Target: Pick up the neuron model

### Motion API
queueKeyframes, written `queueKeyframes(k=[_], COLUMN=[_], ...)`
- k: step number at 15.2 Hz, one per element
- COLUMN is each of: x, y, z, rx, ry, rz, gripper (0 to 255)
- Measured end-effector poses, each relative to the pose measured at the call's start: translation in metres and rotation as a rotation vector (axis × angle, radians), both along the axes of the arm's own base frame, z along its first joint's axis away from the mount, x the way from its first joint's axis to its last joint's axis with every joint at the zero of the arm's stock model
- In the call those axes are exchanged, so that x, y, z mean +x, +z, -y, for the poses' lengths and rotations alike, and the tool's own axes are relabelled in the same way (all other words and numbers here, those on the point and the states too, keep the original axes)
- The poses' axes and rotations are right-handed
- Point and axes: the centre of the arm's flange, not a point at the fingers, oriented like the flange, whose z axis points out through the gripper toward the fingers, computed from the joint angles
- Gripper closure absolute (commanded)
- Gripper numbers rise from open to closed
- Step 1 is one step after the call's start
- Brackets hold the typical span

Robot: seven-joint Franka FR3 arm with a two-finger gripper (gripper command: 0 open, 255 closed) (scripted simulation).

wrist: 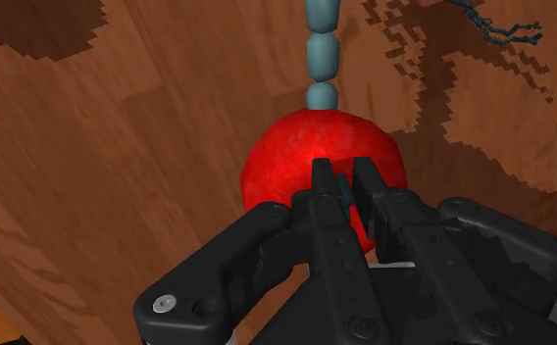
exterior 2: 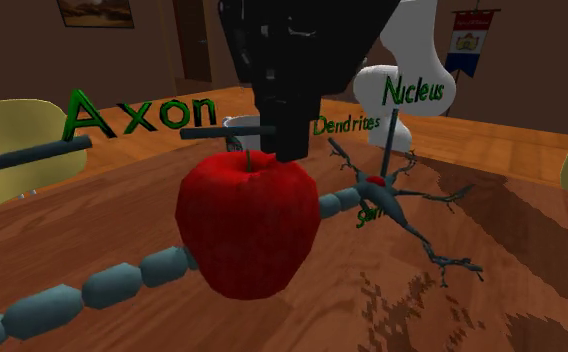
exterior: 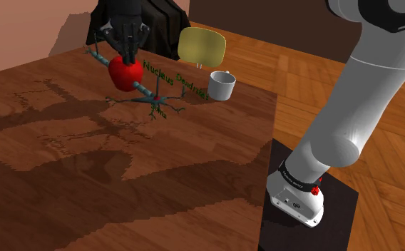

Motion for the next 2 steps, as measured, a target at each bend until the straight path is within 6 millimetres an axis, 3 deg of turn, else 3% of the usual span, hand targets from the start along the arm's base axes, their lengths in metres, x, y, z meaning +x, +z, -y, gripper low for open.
queueKeyframes(k=[2], x=[0.0001], y=[0.0093], z=[0.0001], rx=[0.0], ry=[0.0], rz=[0.0], gripper=[255])
